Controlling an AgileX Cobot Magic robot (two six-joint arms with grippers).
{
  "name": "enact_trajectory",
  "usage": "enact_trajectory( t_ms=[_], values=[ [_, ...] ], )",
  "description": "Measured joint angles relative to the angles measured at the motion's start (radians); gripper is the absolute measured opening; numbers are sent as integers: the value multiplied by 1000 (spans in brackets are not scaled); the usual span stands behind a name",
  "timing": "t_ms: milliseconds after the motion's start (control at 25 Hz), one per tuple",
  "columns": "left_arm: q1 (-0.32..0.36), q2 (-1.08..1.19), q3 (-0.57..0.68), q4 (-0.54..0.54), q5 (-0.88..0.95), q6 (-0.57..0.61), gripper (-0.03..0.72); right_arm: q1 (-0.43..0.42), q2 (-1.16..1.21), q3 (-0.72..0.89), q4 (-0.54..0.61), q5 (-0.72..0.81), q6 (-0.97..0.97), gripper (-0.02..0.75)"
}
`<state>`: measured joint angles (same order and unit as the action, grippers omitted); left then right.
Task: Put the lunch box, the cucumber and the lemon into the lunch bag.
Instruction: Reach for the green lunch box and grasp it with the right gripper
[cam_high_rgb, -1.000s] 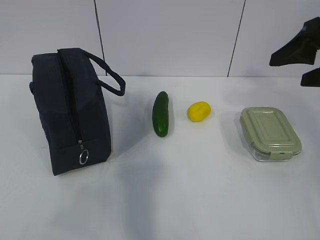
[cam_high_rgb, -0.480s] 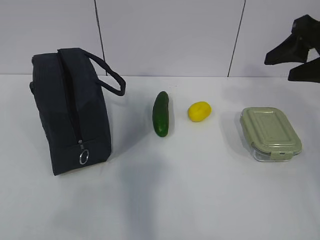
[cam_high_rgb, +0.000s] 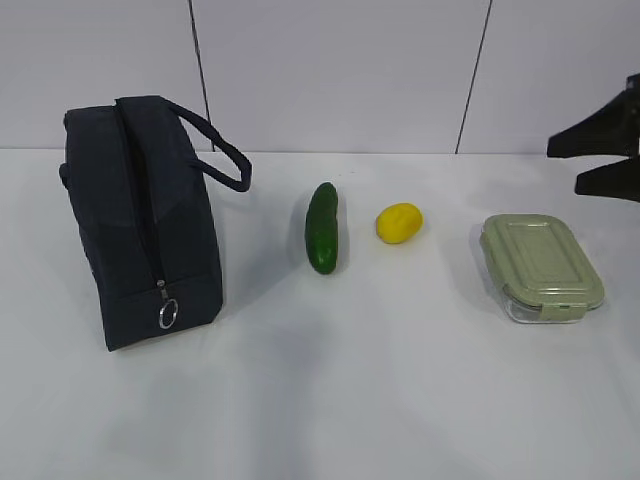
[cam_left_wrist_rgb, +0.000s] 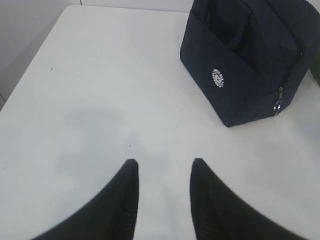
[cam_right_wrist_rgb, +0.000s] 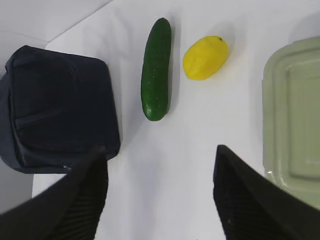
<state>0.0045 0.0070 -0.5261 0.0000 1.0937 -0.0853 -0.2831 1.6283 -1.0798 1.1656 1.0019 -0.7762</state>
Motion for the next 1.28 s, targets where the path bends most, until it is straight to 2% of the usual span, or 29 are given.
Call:
enact_trajectory(
  t_ms=[240, 440, 640, 880, 1160, 1280],
  values=[
    [0, 0, 0, 0, 0, 0, 240, -142, 177, -92, 57, 161, -224, 515],
    [0, 0, 0, 0, 0, 0, 240, -210, 304, -224, 57, 168, -287, 515],
    [0, 0, 0, 0, 0, 0, 240, -214, 414, -336, 11, 172, -304, 515],
    [0, 0, 0, 0, 0, 0, 240, -214, 492, -349, -58, 172, -322, 515],
    [0, 0, 0, 0, 0, 0, 240, -214, 492, -349, -60, 172, -324, 515],
    [0, 0, 0, 0, 0, 0, 240, -225, 492, -303, -16, 172, -345, 515]
  ],
)
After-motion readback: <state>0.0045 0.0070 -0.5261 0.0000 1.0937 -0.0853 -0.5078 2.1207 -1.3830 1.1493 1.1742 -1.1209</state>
